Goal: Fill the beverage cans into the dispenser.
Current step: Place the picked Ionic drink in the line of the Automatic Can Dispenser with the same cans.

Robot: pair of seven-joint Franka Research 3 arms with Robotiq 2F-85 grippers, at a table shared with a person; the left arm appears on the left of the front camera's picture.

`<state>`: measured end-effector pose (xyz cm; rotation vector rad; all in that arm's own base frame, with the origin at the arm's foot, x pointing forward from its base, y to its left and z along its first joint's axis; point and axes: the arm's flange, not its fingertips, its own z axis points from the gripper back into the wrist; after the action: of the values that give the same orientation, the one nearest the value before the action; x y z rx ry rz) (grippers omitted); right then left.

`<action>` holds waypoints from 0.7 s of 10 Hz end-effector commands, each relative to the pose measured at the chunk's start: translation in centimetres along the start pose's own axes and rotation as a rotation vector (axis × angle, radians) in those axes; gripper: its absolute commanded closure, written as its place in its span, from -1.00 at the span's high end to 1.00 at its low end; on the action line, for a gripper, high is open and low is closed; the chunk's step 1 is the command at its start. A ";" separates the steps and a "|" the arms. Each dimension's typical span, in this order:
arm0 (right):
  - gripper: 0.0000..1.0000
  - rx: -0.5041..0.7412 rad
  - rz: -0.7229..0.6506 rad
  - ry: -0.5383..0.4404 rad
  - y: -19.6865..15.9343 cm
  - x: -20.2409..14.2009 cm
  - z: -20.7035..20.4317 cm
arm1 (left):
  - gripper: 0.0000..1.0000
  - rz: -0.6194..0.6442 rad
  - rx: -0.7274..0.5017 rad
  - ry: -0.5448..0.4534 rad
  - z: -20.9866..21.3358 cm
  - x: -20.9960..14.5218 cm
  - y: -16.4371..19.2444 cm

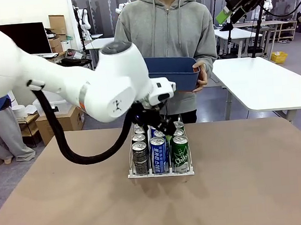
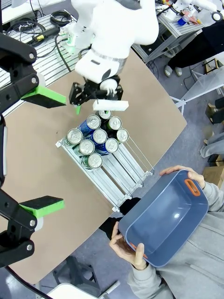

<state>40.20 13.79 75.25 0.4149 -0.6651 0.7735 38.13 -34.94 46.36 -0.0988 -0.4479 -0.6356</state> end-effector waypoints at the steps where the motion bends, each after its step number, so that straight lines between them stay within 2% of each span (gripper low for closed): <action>1: 1.00 0.004 0.001 0.000 0.1 -0.1 -0.1 | 1.00 -0.030 -0.119 0.007 5.1 -1.9 3.6; 3: 1.00 0.004 0.001 0.000 0.1 -0.1 -0.1 | 1.00 -0.037 -0.156 -0.055 8.8 -2.4 6.6; 5: 1.00 0.004 0.001 0.000 0.1 -0.1 -0.1 | 1.00 -0.098 -0.188 -0.064 12.0 -2.7 10.9; 7: 1.00 0.004 0.001 0.000 0.1 -0.1 -0.1 | 1.00 -0.162 -0.163 -0.122 15.9 -2.7 14.5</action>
<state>40.21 13.77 75.27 0.4145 -0.6654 0.7728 38.63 -19.19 59.10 -0.2552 -0.5068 -0.7778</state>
